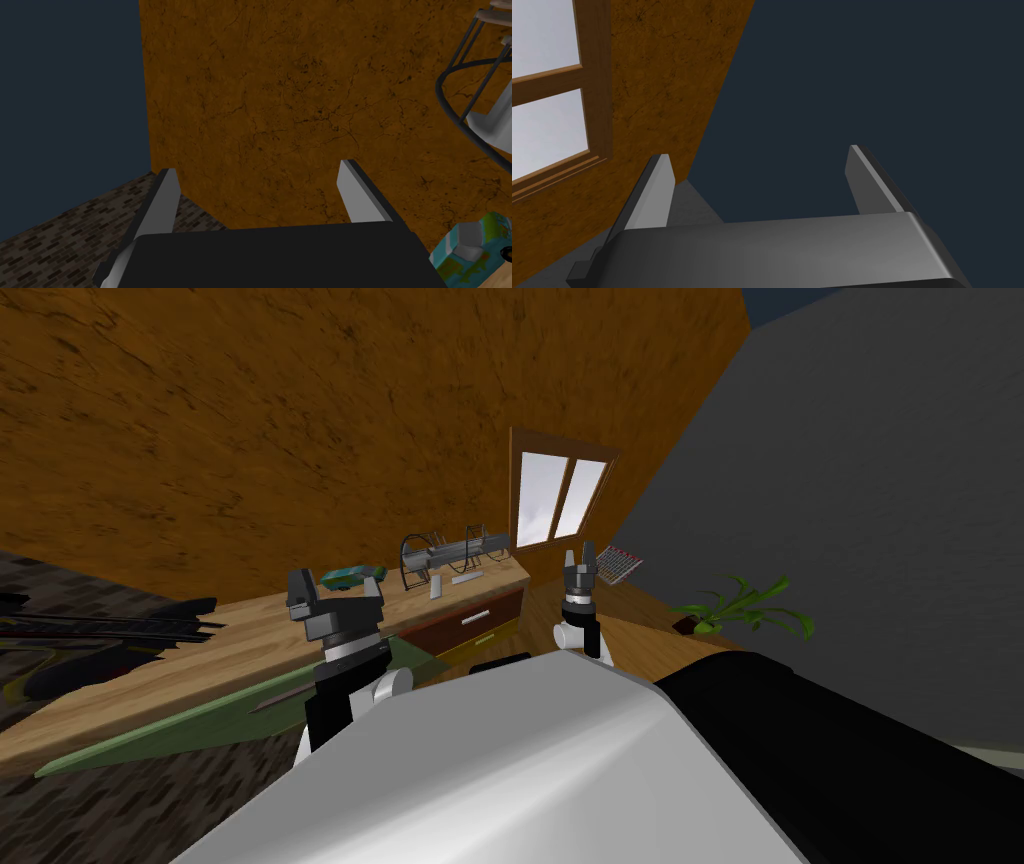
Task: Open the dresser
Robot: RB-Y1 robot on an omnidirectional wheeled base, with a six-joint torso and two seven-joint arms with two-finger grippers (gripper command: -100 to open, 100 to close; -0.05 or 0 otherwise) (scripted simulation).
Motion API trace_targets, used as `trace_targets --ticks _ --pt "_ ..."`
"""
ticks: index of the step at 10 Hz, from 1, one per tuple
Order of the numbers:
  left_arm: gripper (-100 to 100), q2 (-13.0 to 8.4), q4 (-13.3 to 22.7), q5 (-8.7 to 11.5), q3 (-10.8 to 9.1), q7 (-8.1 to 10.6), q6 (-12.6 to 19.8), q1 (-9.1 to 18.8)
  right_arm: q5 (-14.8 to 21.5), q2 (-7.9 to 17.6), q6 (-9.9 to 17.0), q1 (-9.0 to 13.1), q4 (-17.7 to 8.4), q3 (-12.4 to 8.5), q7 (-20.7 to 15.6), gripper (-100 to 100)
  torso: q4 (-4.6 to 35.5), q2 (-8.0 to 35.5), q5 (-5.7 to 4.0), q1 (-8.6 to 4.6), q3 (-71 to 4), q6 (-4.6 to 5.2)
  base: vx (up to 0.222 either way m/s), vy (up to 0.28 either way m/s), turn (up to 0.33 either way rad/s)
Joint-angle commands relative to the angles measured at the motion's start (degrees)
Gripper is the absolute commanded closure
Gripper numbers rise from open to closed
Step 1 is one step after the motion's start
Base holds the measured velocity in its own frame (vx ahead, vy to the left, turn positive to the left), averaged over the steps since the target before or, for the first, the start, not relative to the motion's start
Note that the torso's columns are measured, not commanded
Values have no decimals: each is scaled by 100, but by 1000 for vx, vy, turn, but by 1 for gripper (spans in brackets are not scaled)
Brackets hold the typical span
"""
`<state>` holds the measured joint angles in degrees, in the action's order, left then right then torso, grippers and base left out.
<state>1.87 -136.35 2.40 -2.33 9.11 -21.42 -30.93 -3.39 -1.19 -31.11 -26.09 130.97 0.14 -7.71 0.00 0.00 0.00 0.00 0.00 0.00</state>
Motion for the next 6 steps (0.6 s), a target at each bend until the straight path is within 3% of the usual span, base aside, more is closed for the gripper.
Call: trace_targets --ticks 1,6 --pt "0 0 0 0 0 0 0 0 0 0 0 0 0 0 0 0 235 232 0 0 -467 0 0 0 0" --pt "0 0 -1 0 0 0 0 0 0 0 0 0 1 0 0 0 2268 2269 0 0 -4536 0 0 0 0"
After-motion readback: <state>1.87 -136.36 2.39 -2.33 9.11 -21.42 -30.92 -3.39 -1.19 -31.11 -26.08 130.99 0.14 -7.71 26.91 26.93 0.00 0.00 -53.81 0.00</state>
